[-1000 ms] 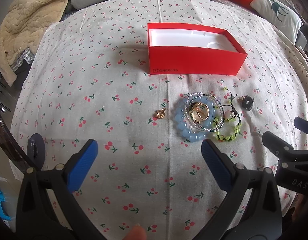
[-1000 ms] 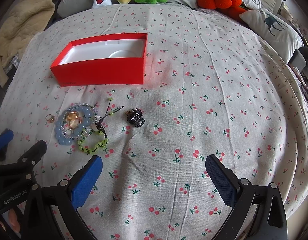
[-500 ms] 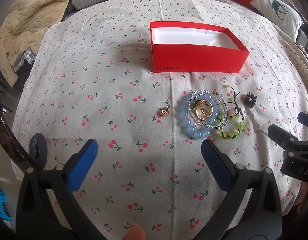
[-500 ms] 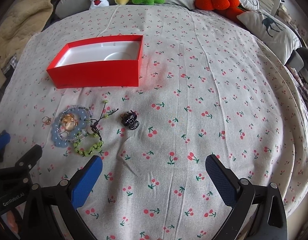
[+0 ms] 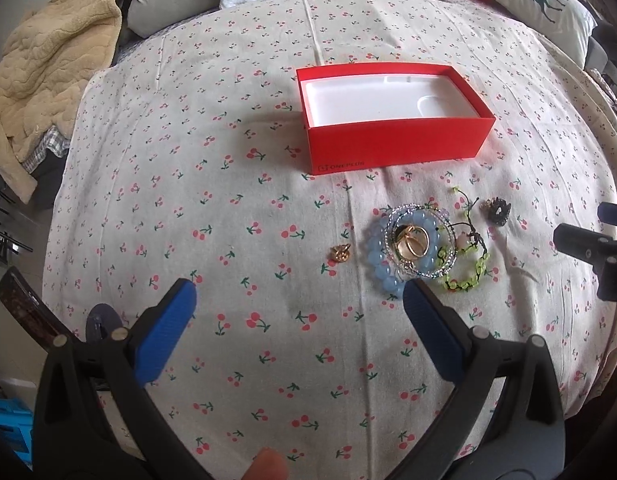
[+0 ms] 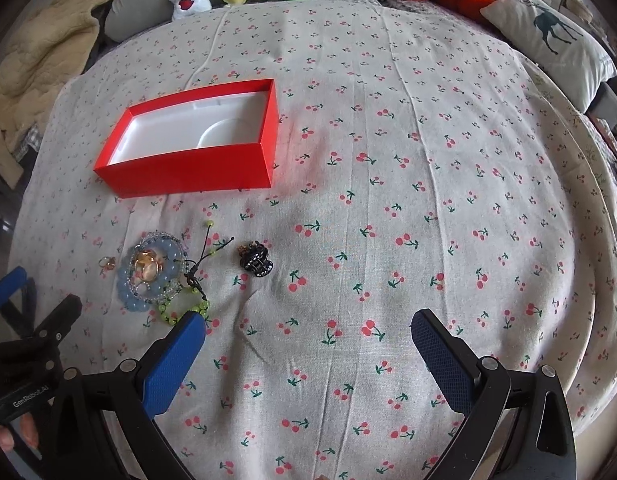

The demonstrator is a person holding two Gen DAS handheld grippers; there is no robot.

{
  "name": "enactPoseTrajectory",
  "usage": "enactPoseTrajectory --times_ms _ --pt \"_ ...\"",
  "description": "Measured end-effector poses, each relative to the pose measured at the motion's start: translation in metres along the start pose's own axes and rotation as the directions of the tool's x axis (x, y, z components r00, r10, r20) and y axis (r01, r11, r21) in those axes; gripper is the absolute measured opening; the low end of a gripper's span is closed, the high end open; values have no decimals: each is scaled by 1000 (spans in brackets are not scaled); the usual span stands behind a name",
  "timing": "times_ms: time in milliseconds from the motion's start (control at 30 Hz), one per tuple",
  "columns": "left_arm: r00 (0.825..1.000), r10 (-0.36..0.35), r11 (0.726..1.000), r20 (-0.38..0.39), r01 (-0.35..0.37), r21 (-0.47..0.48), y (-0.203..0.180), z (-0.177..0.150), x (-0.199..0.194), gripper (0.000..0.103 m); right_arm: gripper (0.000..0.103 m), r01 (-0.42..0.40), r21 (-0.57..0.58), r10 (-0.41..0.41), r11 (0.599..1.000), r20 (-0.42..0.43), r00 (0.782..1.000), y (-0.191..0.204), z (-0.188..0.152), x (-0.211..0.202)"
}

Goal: Organize jewelry
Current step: 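Close the left tool on the gold earring while the right tool grasps the black hair clip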

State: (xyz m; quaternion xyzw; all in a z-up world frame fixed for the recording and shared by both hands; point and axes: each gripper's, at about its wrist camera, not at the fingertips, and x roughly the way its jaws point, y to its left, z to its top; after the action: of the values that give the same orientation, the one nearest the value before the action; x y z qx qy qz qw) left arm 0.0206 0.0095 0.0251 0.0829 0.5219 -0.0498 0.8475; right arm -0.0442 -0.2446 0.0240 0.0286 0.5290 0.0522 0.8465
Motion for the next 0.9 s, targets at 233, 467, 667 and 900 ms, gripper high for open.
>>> enactPoseTrajectory --times_ms 233,467,667,900 --pt "994 -96 995 -43 94 -45 15 18 10 103 103 -68 52 70 996 -48 996 -10 19 15" --pt "975 -207 975 -82 199 -100 19 21 34 85 88 -181 112 189 977 -68 980 -13 31 33" --pt "950 -286 952 -126 266 -155 23 24 50 65 70 -209 130 222 969 -102 970 -9 39 49" --pt "944 -268 963 -193 254 -94 10 24 65 41 59 -206 121 221 971 -127 967 -2 43 66"
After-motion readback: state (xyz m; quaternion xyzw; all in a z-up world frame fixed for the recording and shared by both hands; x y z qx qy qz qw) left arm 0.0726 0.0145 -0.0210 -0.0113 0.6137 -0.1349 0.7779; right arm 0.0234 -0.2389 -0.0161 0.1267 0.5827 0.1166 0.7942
